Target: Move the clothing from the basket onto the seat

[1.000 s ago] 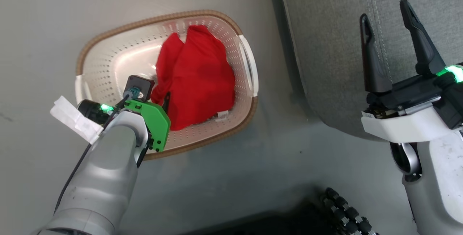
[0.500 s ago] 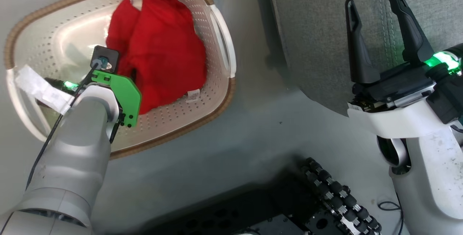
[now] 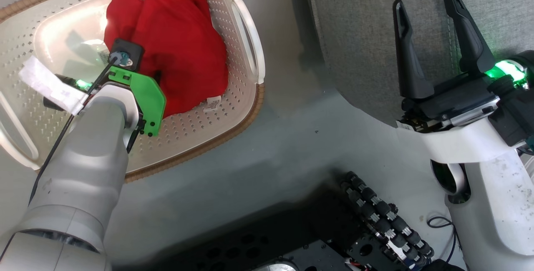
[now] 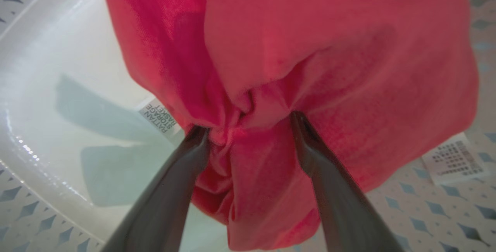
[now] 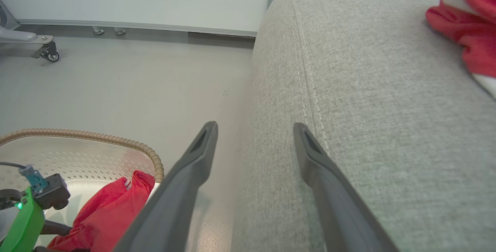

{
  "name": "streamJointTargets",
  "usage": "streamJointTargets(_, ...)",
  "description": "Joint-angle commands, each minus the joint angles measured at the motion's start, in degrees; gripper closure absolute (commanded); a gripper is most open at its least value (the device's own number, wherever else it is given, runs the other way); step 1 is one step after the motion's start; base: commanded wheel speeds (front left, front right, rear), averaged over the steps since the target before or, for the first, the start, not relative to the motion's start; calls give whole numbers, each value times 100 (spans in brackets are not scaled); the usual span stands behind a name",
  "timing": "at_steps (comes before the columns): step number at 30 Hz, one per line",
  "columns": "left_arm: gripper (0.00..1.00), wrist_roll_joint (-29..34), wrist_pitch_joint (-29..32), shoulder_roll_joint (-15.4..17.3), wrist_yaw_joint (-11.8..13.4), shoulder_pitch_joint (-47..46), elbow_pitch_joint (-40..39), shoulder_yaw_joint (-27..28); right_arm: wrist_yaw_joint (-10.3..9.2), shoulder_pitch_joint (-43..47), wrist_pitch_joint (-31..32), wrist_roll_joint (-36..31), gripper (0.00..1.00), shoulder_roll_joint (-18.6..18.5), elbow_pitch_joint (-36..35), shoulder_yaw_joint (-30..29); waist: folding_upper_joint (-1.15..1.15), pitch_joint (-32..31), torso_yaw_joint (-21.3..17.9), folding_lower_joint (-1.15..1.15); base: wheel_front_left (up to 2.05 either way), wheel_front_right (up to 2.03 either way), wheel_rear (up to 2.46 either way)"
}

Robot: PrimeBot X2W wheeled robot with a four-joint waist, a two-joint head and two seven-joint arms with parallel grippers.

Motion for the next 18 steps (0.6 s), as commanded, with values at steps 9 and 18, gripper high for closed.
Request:
streamJointTargets(9, 0, 68, 274, -134, -45, -326, 5, -273, -6, 149, -16, -1, 0, 19, -243, 91, 0, 190, 6, 0, 0, 0, 0)
streamJointTargets(18, 0, -16, 512, -179, -63, -443, 8, -485, -5, 228, -9, 5, 0, 58, -309, 184, 0, 247, -24, 0, 0, 0, 0)
